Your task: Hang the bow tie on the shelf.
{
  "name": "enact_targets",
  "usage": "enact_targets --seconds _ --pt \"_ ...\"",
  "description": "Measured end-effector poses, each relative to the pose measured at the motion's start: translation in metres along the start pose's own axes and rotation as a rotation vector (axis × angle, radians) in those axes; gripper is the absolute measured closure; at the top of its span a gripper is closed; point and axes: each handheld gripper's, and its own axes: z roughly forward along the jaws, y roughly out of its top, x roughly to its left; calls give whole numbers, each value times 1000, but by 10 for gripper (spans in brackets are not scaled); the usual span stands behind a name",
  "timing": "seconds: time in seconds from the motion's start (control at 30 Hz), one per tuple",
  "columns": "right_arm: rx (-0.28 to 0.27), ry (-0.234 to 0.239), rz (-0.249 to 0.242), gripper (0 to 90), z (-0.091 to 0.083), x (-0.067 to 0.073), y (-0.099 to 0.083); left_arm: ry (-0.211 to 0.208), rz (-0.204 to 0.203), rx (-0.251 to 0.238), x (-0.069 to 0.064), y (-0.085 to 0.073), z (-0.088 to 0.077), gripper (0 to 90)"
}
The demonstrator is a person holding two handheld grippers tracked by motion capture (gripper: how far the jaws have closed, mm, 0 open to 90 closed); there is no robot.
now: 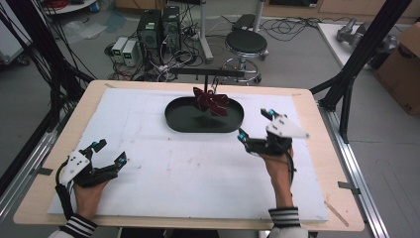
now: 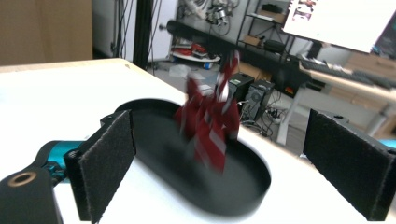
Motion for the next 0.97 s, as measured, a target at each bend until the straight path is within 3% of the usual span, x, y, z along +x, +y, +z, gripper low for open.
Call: enact_targets --seconds 0.13,0.17,0.37,0.43,0.5,0.97 --pt "-42 -59 79 84 -37 10 -43 3 3 -2 0 0 0 158" --pt "-42 -59 79 84 -37 10 -43 4 4 -3 0 0 0 158" --pt "-58 -120 88 84 -55 21 -90 4 7 -2 -1 0 0 158" --pt "-62 -116 98 84 -55 22 -95 4 7 -2 -1 0 0 158" --pt "-62 -113 140 84 -53 24 -105 6 6 -5 -1 0 0 158" --pt "-83 -146 127 84 -52 26 -108 1 10 -4 -1 0 -1 158"
